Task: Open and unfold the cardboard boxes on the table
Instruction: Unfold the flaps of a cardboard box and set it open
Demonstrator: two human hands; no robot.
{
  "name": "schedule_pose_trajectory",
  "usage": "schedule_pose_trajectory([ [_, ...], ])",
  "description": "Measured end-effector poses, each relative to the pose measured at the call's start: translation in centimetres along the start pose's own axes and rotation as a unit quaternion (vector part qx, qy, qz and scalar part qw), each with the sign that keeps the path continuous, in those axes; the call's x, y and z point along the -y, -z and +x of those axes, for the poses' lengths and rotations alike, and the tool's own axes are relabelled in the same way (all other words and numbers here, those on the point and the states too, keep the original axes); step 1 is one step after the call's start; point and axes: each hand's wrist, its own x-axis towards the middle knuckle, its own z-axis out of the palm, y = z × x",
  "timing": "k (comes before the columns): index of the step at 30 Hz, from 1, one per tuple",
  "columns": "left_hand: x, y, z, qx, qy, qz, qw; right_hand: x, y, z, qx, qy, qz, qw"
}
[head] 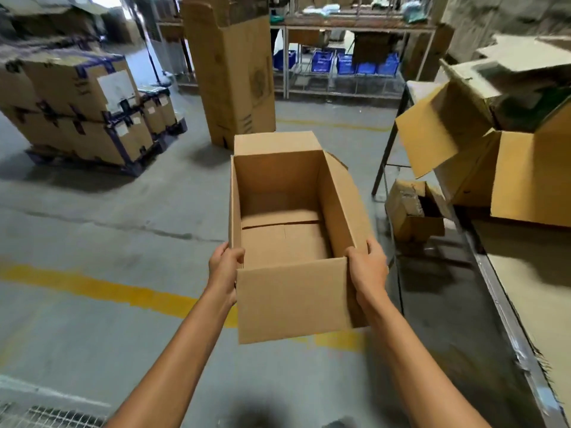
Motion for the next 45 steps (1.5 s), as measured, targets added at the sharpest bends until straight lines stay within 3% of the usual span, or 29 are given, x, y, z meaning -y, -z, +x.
schedule_pose_trajectory([
  [5, -7.8, -2.7, 4.9, 0.08, -0.041, -0.005, 0.996, 5.9, -2.0, 2.2, -0.074, 0.027, 0.072, 0.994],
  [11, -15.7, -10.0, 10.5, 0.164, -0.126, 0.002, 0.978, 13.9, -2.2, 7.6, -0.135, 0.122, 0.114, 0.977],
  [18, -24.0, -21.5, 16.9, 0.183, -0.234, 0.028, 0.954, 21.8, -1.6, 17.5, -0.216, 0.194, 0.127, 0.949],
  [27, -34.0, -36.9, 24.5, 0.224, -0.377, 0.117, 0.891, 31.9, 0.5, 28.8, -0.336, 0.231, 0.18, 0.895],
  [37, -39.1, -54.2, 33.1, 0.428, -0.285, 0.142, 0.846, 38.8, 2.2, 37.7, -0.482, 0.249, 0.189, 0.818],
  [41, -38.9, -60.2, 34.9, 0.48, -0.172, 0.177, 0.842, 39.3, 2.5, 39.9, -0.547, 0.231, 0.186, 0.783],
  [43, -38.7, -62.7, 35.0, 0.526, -0.119, 0.197, 0.819, 39.3, 2.6, 40.4, -0.579, 0.228, 0.179, 0.762],
  [45, -37.9, -65.2, 34.6, 0.556, -0.135, 0.193, 0.797, 39.2, 3.0, 40.7, -0.606, 0.225, 0.175, 0.743],
])
